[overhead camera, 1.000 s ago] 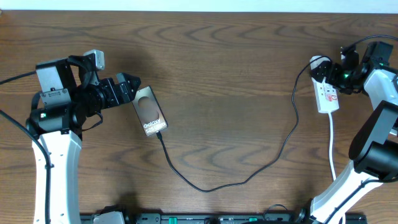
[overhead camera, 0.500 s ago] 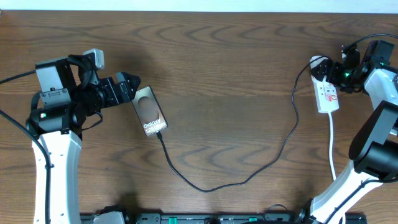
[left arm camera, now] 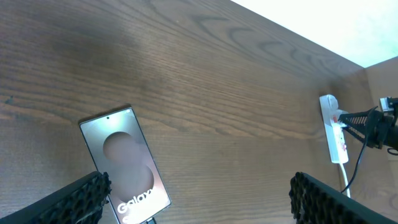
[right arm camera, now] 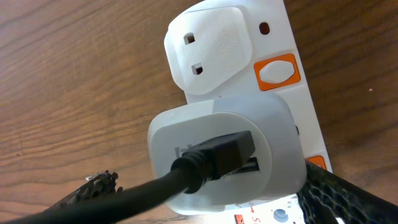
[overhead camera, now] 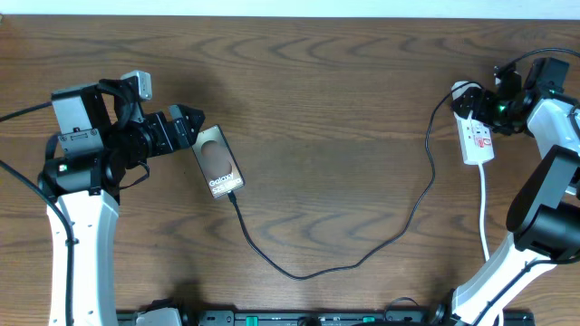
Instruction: Plug charger to phone and switch on socket
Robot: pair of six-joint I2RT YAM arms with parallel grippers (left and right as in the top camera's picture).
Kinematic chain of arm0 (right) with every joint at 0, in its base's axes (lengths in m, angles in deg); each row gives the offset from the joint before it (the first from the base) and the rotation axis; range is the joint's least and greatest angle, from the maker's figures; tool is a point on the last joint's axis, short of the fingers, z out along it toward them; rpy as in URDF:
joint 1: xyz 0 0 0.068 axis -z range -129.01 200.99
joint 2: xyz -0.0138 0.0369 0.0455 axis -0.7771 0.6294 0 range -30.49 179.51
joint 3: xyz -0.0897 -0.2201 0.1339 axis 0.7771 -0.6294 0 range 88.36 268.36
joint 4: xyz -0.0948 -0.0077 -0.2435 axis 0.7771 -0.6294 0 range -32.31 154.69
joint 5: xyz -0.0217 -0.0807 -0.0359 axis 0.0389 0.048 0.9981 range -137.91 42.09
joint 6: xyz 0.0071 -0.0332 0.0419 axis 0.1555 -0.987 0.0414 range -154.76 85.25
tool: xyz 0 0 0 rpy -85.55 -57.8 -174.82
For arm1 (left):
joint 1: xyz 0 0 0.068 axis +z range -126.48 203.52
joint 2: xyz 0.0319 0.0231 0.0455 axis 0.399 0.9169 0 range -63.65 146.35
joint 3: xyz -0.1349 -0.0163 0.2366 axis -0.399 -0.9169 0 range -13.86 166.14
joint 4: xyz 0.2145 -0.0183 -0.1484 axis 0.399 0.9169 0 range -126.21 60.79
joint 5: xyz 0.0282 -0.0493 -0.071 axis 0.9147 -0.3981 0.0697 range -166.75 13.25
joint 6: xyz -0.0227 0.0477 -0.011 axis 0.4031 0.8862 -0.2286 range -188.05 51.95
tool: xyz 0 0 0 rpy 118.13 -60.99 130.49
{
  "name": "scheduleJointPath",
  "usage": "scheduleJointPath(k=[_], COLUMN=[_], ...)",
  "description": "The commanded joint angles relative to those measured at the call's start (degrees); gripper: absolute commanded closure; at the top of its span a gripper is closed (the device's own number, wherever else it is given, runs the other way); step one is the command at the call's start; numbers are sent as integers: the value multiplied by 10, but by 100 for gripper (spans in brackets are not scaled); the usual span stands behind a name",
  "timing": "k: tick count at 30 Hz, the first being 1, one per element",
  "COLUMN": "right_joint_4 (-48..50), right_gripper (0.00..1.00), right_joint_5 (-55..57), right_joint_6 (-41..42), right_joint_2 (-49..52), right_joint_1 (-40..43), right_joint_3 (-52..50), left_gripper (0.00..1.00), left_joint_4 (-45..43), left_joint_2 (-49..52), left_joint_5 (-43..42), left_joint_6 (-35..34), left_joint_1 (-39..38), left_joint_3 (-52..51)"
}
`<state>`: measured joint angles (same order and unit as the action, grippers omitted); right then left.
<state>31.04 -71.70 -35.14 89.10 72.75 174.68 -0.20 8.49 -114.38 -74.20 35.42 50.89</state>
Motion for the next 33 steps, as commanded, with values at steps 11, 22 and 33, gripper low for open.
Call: scheduleJointPath(k=[11,22,33], right_joint_4=[-17,9,10], right_gripper=[15,14,15], right_joint_5=[-23,-27,-37], right_joint_6=[14,17,27], right_joint_2=[15,15,16], right_joint_1=[-17,-17,-17], right_joint_3=[4,-15,-15], left_gripper=[6,6,6], left_joint_4=[2,2,2], left_joint_2=[0,0,0], left_joint_5=[-9,-9,-9], left_joint_6=[2,4,4], left_joint_1=[1,1,1], left_joint_3=[4,4,4])
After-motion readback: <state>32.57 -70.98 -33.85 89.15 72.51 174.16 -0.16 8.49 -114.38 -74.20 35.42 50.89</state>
